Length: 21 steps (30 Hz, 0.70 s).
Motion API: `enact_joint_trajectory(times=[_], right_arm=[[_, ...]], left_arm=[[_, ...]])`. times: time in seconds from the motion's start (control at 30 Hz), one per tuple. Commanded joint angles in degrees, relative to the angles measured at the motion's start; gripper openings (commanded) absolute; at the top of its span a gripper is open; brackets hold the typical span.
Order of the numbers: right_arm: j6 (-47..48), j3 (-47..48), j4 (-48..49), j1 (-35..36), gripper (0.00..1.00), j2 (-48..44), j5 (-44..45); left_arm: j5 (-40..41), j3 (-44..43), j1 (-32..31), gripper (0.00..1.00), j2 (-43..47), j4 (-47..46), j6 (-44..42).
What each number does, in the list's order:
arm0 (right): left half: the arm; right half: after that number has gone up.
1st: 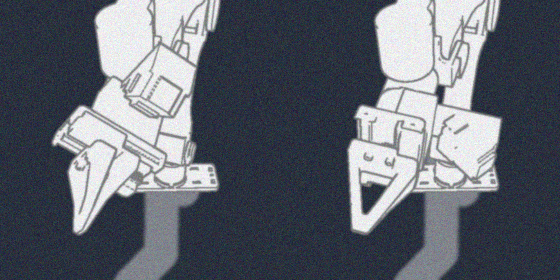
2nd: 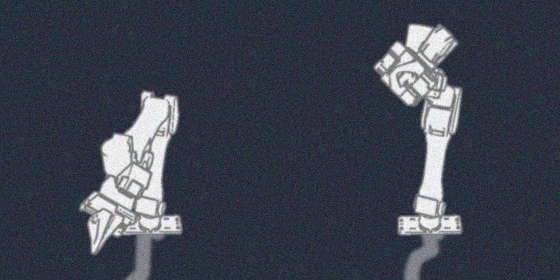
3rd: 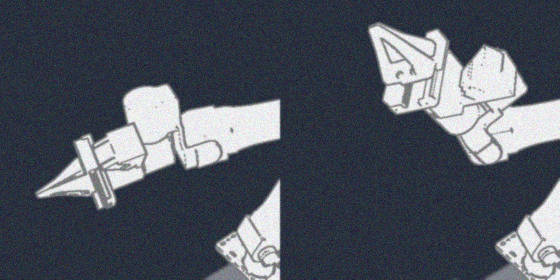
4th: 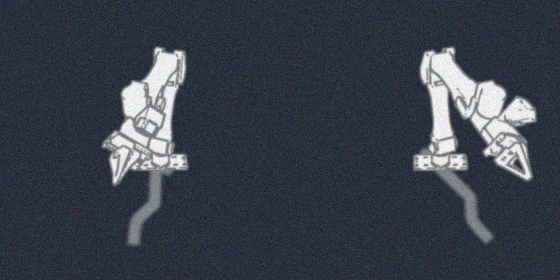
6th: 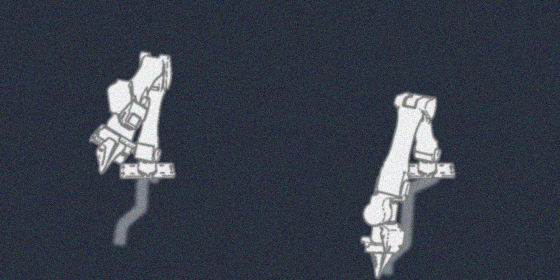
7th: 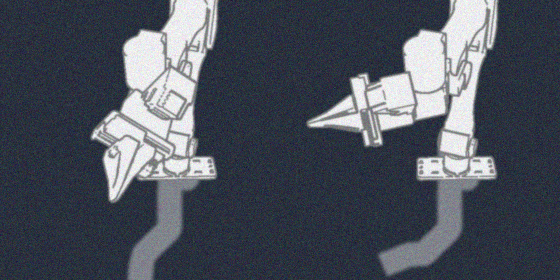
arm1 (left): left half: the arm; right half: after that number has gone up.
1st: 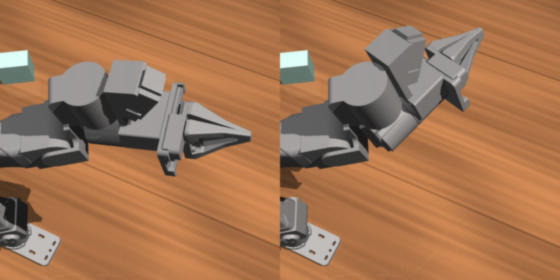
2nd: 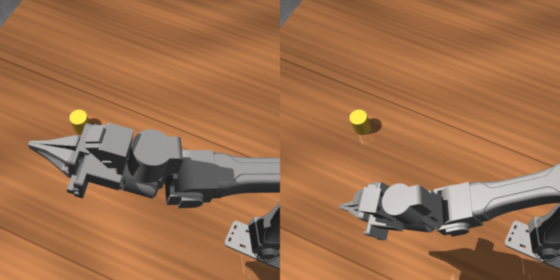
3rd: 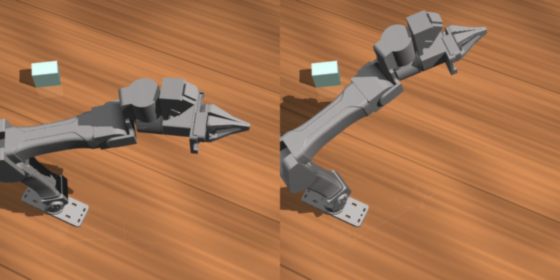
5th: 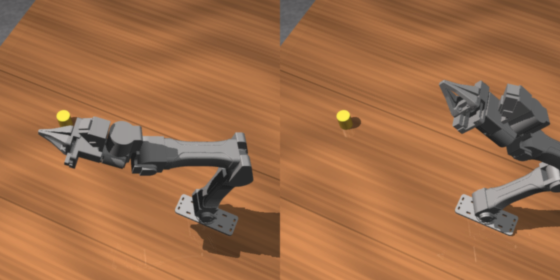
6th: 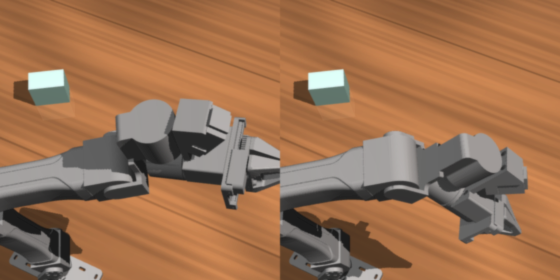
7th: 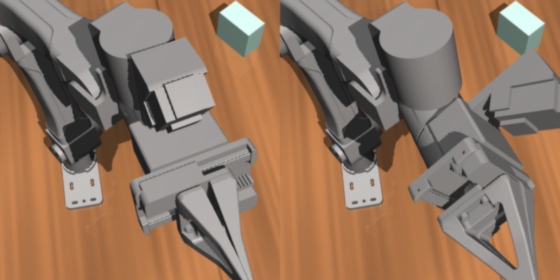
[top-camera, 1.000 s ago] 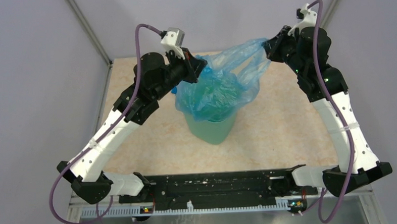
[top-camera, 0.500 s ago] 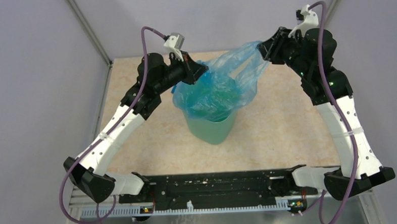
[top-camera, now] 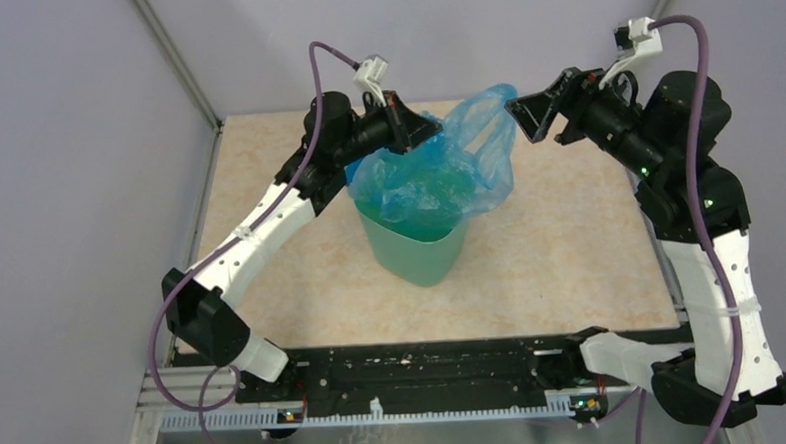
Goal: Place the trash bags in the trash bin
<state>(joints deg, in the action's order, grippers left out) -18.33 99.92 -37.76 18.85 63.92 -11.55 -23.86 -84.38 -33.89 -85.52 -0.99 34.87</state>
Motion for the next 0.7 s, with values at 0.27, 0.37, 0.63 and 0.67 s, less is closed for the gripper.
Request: enact_joint_trajectory(times=[0.27,0.37,0.63,0.67], right_arm=[[3.37,-2.16,4.66,19.36,0.79,-0.56,-2.17],[4.83,-3.42,6.05,29.19,0.72,1.47,5.76],[7.87,-12.93,17.25,41.07,0.58,6.59,20.61],[8.54,-13.78,17.96,42.04,0.57,7.42,22.55]], left_arm=[[-2.15,-3.21,-0.25,0.0,-3.71,-6.91,6.94],[-1.56,-3.51,-0.24,0.0,-3.25,-4.08,7.21],[-1.47,-3.16,0.94,0.0,-0.66,0.73,8.16],[-1.67,-3.02,1.32,0.0,-0.37,2.01,8.3]])
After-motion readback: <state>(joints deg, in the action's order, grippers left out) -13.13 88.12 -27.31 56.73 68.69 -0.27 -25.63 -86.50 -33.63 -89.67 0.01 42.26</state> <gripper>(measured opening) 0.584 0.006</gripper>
